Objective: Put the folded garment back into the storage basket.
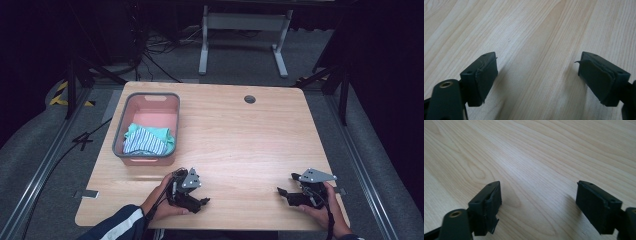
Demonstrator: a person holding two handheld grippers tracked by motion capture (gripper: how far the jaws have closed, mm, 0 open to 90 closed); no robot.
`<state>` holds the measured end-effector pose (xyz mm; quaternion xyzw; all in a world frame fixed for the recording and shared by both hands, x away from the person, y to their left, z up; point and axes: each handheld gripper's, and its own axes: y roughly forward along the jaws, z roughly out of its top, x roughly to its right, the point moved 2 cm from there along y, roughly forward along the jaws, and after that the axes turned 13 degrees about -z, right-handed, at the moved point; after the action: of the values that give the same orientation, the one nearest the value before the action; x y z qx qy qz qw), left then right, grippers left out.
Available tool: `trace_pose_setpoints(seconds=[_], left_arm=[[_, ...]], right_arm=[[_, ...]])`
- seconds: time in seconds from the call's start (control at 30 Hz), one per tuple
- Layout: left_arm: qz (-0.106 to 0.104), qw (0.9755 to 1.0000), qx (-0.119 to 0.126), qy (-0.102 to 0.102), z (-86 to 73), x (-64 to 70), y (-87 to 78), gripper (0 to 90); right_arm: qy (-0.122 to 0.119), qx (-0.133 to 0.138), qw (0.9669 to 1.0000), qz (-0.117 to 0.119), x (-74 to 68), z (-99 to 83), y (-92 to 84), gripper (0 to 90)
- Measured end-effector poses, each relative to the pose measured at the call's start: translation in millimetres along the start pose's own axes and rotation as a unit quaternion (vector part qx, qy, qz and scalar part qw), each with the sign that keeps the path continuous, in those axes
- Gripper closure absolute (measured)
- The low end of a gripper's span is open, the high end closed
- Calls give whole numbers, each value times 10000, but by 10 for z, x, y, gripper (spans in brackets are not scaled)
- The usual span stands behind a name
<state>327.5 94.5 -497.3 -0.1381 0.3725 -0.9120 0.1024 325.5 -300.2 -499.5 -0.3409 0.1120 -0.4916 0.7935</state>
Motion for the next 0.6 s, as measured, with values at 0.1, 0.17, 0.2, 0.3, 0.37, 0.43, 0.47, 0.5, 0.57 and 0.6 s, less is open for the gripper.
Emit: trace_pose_setpoints(seconds=[0.1, 0.17, 0.2, 0.3, 0.37, 0.43, 0.47, 0.5, 0.57, 0.6], left_arm=[[2, 10000, 3, 0, 0, 1, 1, 153], [-2, 10000, 1, 2, 0, 1, 1, 153], [-4, 10000, -5, 8, 0, 0, 0, 153], [-9, 10000, 13, 2, -1, 1, 3, 153], [-18, 10000, 13, 2, 1, 0, 4, 152], [-25, 10000, 8, 14, 3, -3, 6, 149], [-21, 10000, 9, 11, 4, -3, 8, 147], [-21, 10000, 9, 11, 4, -3, 8, 146], [-27, 10000, 3, 23, 5, -4, 8, 145], [-27, 10000, 1, 24, 5, -5, 8, 145]], right_arm=[[76, -34, 10000, 4, 14, -9, 0, 195], [81, -36, 10000, 6, 14, -9, 0, 195], [81, -36, 10000, 6, 15, -9, 1, 195], [81, -35, 10000, 5, 14, -9, 1, 194], [78, -36, 10000, 1, 14, -10, 0, 194], [88, -39, 10000, -7, 13, -10, 0, 194], [89, -40, 10000, -7, 13, -10, -1, 194], [89, -40, 10000, -7, 13, -10, -1, 194], [87, -39, 10000, -7, 14, -10, 0, 194], [90, -39, 10000, -6, 14, -10, 0, 194]])
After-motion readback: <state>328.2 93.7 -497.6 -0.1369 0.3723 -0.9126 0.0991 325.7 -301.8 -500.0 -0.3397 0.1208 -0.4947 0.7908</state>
